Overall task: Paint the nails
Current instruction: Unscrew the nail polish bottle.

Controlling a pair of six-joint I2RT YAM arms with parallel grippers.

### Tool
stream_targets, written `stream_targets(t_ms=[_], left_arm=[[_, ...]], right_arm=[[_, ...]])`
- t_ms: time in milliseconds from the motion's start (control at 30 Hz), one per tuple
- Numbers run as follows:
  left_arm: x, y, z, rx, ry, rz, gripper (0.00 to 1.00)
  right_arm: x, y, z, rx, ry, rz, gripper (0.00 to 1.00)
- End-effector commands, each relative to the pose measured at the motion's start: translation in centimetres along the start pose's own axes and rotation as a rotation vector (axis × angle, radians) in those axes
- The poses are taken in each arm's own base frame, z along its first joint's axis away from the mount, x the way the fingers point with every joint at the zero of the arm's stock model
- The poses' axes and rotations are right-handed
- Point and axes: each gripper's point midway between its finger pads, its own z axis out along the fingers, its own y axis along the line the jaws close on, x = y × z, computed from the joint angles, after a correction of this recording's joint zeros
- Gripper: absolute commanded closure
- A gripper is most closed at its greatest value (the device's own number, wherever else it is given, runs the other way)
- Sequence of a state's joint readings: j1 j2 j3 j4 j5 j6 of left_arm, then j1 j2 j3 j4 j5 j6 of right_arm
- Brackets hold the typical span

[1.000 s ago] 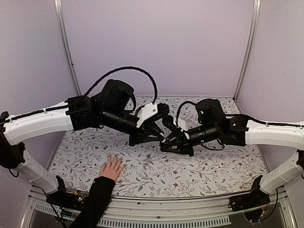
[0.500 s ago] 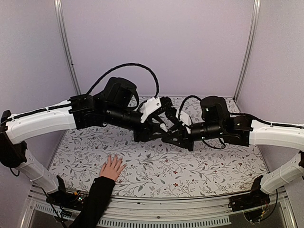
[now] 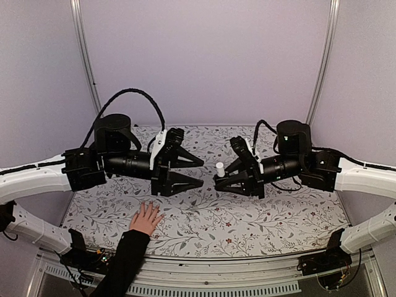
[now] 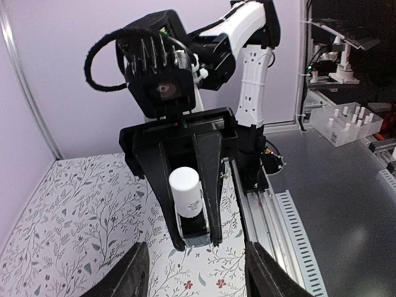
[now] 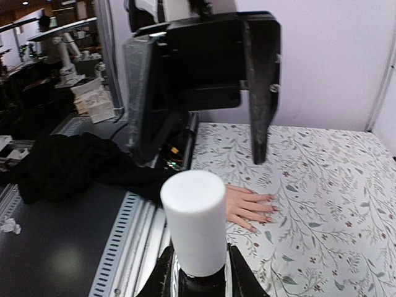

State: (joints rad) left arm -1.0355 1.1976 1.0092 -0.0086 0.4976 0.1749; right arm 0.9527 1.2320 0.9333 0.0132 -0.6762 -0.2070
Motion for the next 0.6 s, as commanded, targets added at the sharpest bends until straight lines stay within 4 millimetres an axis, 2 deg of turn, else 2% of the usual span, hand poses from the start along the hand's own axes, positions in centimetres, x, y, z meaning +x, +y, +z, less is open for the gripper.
stream_targets(t_ms=[0, 167, 333, 567], left_arm=[[-3.9, -2.3, -0.2, 0.16, -0.197, 0.095, 0.47], [-5.5, -3.9, 0.3, 0.271, -0.283, 0.105, 0.52], [-5.7, -4.7, 1.6, 0.331, -0.28, 0.102, 0.58], [-5.3, -4.8, 2.6, 0.346, -0.245, 0.082, 0.7]], right_arm=[[-3.1, 4.6, -0.8, -0.286, -0.083, -0.058, 1.0], [-3.2, 5.9, -0.7, -0.358, -0.075, -0.058, 1.0], [-3.0, 6.4, -0.1, -0.393, -0.059, -0.053, 1.0], [-2.9, 6.5, 0.1, -0.404, -0.054, -0.046, 1.0]])
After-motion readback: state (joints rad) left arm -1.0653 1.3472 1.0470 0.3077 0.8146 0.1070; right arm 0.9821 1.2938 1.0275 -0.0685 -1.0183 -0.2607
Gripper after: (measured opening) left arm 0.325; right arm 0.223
